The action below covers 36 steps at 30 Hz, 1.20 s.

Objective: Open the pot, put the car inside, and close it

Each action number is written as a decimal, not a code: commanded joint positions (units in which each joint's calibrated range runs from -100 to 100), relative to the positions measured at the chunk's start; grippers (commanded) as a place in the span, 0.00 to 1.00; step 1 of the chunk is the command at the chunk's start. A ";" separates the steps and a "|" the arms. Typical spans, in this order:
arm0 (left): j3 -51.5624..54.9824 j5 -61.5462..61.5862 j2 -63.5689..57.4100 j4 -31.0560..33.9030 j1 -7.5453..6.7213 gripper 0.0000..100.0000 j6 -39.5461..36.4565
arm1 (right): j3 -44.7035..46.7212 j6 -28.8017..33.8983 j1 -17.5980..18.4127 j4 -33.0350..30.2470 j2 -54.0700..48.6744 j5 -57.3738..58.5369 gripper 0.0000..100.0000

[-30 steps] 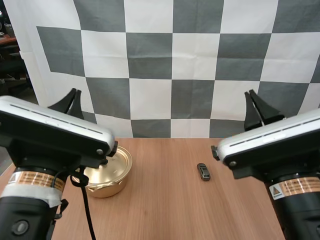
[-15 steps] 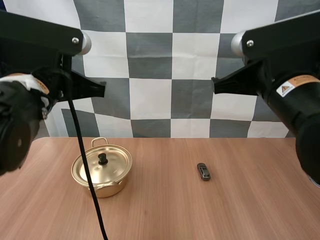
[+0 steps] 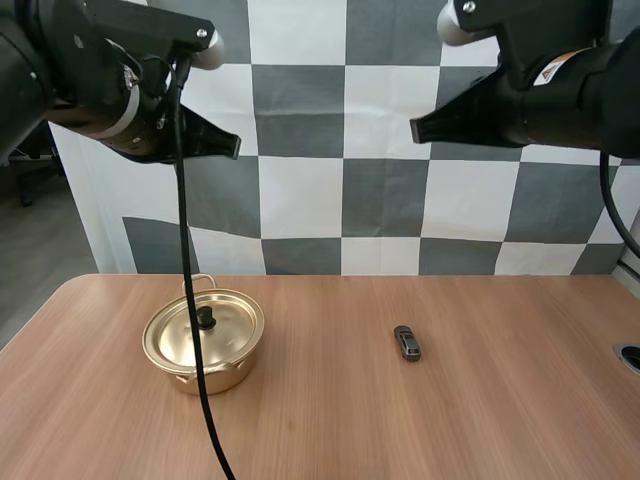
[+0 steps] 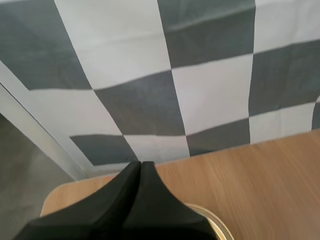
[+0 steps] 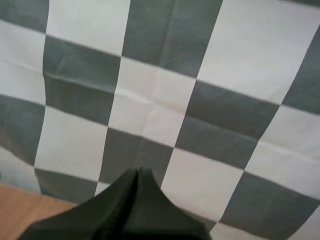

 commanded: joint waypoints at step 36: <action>4.77 27.06 4.44 -5.93 0.02 1.00 11.97 | 0.05 0.07 -0.04 1.01 -0.03 32.11 0.00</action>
